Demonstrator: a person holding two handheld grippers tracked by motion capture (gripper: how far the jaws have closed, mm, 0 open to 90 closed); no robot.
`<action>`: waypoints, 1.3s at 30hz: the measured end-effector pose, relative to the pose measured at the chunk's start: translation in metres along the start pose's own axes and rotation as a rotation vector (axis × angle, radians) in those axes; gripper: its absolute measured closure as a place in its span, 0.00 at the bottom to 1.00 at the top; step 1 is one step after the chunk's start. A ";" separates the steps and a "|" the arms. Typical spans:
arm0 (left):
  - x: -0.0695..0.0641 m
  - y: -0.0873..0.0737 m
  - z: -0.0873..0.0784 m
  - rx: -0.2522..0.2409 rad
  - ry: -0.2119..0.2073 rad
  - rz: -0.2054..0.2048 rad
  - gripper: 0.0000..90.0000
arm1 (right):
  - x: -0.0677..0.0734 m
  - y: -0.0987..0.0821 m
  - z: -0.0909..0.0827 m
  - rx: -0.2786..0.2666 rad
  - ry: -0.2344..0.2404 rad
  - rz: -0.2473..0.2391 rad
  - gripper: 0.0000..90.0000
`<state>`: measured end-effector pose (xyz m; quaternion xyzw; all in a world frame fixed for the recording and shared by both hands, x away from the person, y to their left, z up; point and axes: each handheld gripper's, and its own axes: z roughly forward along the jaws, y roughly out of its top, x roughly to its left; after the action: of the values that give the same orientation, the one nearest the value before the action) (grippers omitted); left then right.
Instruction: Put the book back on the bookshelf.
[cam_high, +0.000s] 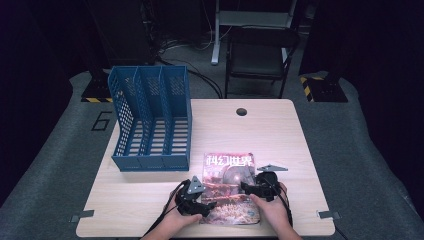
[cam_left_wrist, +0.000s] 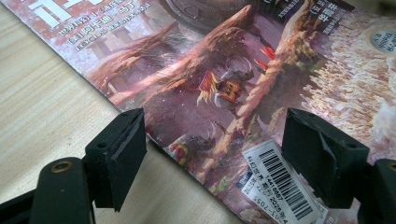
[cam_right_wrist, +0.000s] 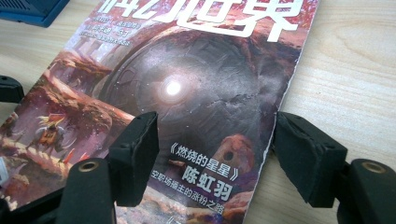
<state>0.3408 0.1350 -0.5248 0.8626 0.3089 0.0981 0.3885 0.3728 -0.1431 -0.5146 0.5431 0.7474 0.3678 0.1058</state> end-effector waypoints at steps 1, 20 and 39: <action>0.000 0.000 0.000 0.001 -0.005 -0.001 0.24 | -0.001 0.000 0.000 0.001 0.006 0.007 0.35; 0.000 -0.003 0.000 -0.022 0.000 -0.004 0.24 | -0.011 0.003 -0.008 -0.030 0.087 0.109 0.41; 0.002 -0.004 -0.001 -0.025 -0.014 0.003 0.25 | 0.006 0.020 -0.027 -0.059 0.214 0.035 0.44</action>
<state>0.3401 0.1381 -0.5271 0.8589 0.3034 0.0963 0.4013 0.3698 -0.1466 -0.4808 0.5104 0.7337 0.4473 0.0349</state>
